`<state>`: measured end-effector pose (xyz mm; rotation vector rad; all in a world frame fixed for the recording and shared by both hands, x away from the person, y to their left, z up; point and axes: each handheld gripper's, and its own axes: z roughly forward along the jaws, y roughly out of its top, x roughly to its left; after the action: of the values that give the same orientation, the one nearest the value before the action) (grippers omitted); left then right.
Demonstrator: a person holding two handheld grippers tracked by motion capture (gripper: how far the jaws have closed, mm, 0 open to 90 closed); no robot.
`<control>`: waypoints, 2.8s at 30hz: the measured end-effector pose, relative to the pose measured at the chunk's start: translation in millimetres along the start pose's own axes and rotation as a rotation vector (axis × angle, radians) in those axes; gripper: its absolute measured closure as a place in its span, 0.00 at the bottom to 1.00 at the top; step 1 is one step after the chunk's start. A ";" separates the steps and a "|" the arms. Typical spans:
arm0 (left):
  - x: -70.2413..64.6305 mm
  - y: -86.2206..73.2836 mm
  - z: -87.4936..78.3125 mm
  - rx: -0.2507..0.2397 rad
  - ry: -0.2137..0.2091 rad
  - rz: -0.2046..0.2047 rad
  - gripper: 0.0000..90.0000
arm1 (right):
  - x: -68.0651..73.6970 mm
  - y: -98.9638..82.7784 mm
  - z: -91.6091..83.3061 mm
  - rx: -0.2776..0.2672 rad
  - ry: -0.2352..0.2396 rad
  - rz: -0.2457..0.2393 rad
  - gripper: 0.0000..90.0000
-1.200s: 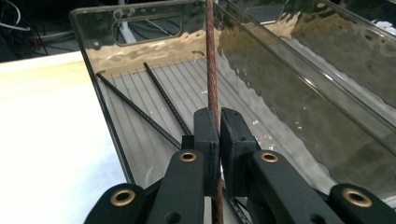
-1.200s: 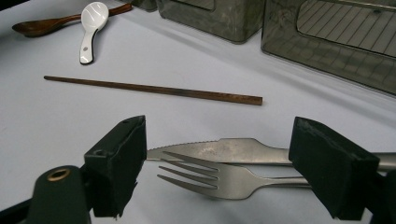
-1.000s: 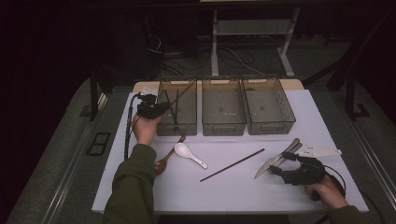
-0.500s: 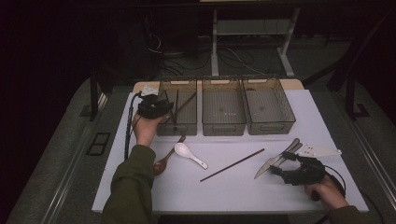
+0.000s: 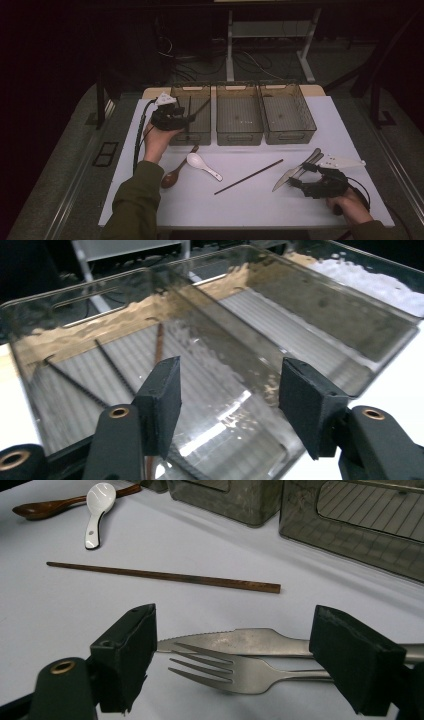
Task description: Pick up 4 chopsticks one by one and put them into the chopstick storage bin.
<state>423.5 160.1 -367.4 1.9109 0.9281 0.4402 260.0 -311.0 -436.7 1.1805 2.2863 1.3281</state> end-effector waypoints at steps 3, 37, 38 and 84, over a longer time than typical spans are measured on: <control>-8.7 1.8 -3.3 -0.008 -0.028 0.015 0.44 | 0.1 0.1 0.0 -0.001 0.001 0.001 0.21; -104.5 -33.6 -5.2 0.045 -0.274 0.137 0.34 | 0.3 1.6 -2.7 0.011 -0.037 -0.012 0.17; -108.0 -35.2 -4.1 0.047 -0.282 0.143 0.34 | 0.2 1.5 -2.7 0.011 -0.037 -0.009 0.17; -171.5 -91.5 38.8 0.261 -0.372 0.216 0.86 | -1.2 0.5 -1.2 0.016 -0.031 0.014 0.17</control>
<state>298.2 32.7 -453.0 2.2444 0.5567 0.0793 260.3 -312.5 -435.8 1.2159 2.2753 1.2893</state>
